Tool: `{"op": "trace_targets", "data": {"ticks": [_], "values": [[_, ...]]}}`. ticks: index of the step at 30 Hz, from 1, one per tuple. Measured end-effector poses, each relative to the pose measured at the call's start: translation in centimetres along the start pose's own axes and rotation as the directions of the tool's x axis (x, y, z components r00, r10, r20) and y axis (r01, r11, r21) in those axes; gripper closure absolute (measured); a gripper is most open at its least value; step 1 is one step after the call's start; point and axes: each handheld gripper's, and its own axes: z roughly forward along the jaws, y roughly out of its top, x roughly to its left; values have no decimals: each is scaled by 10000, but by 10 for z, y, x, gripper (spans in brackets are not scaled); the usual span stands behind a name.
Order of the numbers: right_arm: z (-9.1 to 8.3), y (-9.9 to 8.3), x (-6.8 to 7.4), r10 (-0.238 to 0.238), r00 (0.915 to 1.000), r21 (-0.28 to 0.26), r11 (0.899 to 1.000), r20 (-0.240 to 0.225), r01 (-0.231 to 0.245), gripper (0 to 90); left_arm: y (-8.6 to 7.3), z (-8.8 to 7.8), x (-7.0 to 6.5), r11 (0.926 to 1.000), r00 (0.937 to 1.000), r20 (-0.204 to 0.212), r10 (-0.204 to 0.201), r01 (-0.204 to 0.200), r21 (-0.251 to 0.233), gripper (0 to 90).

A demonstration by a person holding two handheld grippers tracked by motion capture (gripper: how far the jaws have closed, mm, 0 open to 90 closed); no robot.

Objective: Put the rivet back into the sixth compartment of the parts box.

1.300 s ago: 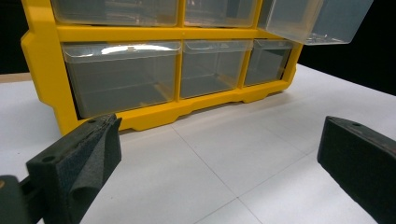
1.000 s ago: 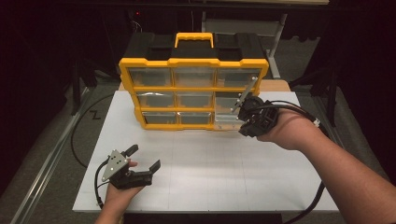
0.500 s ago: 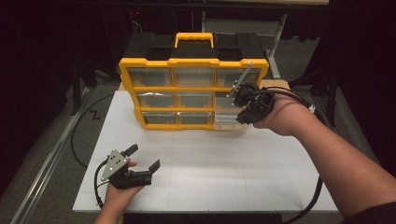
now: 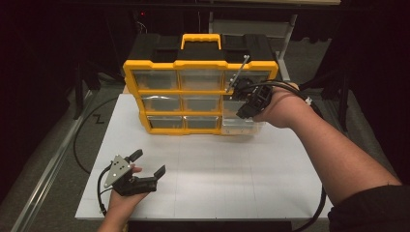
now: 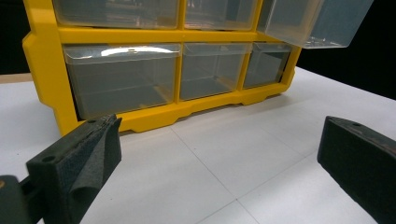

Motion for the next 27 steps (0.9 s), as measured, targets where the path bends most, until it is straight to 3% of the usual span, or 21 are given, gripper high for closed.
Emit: {"op": "trace_targets", "data": {"ticks": [9,12,17,27], "values": [[5,2,-7,125,9999,63,9999,41,-125,828,0,0,0,10000,10000,42,63,-64,67,5],[5,2,-9,374,9993,-65,9993,1,-374,649,0,0,0,10000,10000,20,21,-21,27,5],[-2,-2,-7,469,9989,-113,9988,-31,-469,590,0,0,0,9999,10000,3,67,-67,76,4],[-13,-16,12,329,9993,-197,9993,-163,-332,478,-1,1,0,9998,9999,-50,125,-124,172,4]]}}
